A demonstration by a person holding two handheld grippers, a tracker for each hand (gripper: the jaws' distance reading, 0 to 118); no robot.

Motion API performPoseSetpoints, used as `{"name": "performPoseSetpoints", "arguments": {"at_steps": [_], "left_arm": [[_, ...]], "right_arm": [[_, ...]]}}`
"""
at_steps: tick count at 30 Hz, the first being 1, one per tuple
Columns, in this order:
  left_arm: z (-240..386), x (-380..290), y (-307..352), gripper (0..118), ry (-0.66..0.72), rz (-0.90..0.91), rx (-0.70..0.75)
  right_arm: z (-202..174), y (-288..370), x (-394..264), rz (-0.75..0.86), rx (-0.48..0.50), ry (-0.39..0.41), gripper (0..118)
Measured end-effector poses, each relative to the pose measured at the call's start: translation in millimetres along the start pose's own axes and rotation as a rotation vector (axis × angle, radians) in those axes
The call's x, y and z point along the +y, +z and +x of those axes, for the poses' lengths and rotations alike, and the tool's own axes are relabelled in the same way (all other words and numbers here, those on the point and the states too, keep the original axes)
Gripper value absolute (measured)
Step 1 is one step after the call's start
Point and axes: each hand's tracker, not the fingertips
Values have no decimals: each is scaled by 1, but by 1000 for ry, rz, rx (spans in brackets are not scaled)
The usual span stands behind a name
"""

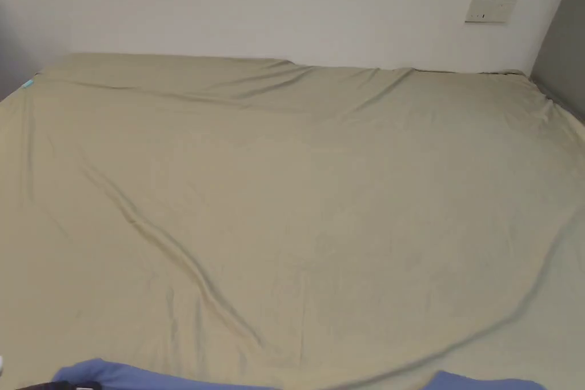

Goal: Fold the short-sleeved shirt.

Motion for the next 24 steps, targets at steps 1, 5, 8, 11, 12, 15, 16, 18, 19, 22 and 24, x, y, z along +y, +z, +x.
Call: {"name": "performPoseSetpoints", "arguments": {"at_steps": [1, 5, 8, 11, 12, 15, 16, 18, 19, 22, 24], "left_arm": [[-1, 8, 13, 5, -11, 11, 35], [16, 28, 60, 5, -22, 59, 315], [45, 28, 81, 5, -101, 117, 537], [84, 20, 76, 5, -184, 124, 550], [97, 17, 71, 5, -206, 138, 588], [143, 3, 39, 5, -220, 138, 598], [154, -2, 25, 5, -244, 109, 543], [177, -14, -8, 5, -261, 22, 445], [186, -20, -27, 6, -261, -18, 423], [195, -38, -87, 6, -290, -95, 418], [184, -46, -128, 6, -259, -148, 456]], "right_arm": [[-1, 0, 1, 3, -6, -4, 11], [-2, 7, 2, 18, -2, -11, 11], [-4, 10, 2, 25, -5, 8, 11], [-5, 5, 1, 16, 8, 6, 11], [-5, 3, 1, 11, 8, 2, 11], [-7, 0, 0, 0, 16, -5, 11], [-8, 0, 0, 0, 19, -5, 11], [-9, 0, -1, -3, 33, -3, 11], [-8, 0, -1, -9, 37, 1, 11], [-3, -1, -6, -21, 41, 5, 11], [3, -1, -10, -43, 48, -3, 11]]}}
